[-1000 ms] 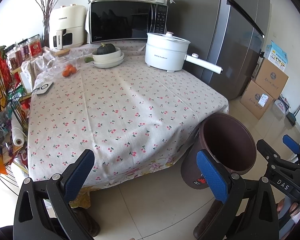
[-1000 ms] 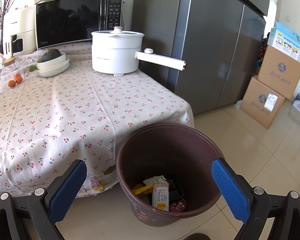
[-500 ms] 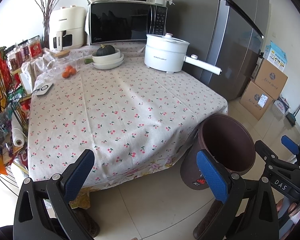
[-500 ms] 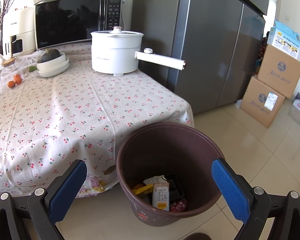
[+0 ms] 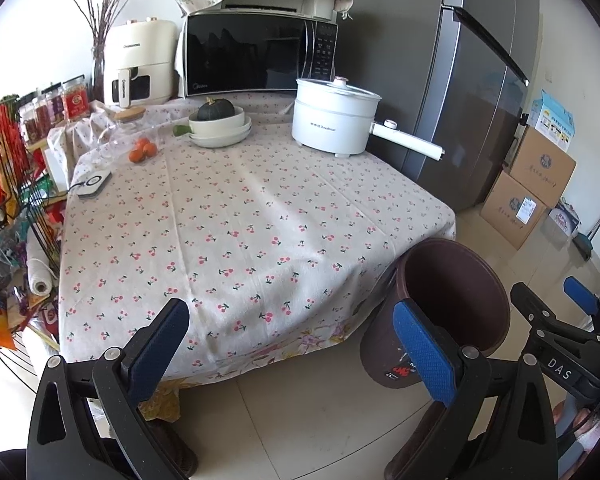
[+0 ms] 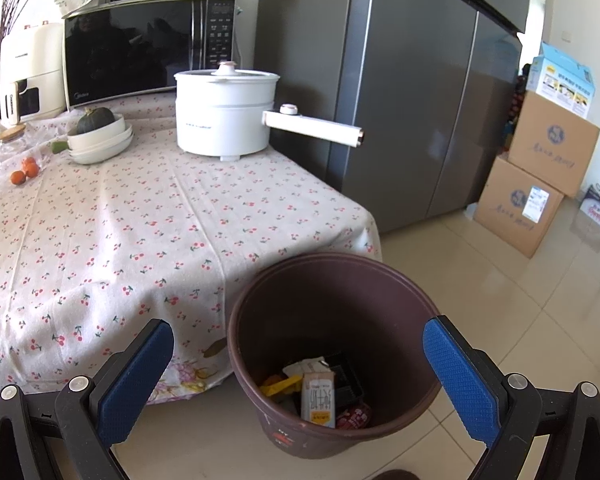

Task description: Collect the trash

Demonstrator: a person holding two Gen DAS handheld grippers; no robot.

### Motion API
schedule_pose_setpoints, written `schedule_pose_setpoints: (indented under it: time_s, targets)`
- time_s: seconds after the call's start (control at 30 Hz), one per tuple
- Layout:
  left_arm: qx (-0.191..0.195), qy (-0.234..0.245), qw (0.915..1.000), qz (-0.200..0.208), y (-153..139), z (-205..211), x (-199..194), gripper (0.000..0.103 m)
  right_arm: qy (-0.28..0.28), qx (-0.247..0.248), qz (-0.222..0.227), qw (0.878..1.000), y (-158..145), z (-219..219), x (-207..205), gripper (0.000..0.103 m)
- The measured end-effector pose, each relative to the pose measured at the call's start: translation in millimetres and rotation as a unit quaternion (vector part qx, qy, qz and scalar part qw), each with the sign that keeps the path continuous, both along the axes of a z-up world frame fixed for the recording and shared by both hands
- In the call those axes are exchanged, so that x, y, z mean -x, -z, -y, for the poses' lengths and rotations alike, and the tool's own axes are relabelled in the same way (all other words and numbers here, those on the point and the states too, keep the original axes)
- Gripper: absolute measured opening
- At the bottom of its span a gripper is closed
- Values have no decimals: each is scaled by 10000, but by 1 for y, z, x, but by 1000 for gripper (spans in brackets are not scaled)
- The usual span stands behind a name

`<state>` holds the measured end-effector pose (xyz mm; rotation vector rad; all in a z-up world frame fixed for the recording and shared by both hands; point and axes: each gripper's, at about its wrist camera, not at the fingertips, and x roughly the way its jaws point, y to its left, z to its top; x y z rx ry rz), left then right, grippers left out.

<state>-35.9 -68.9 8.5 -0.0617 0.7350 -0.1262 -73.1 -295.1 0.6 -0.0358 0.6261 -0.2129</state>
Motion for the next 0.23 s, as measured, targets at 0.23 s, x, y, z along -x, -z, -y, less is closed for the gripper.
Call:
schedule_pose_setpoints:
  time_s: [0.23]
  targets:
    - [148, 3, 9998, -101, -3, -8, -3, 103, 21, 44, 66, 10000, 0, -4, 0, 103]
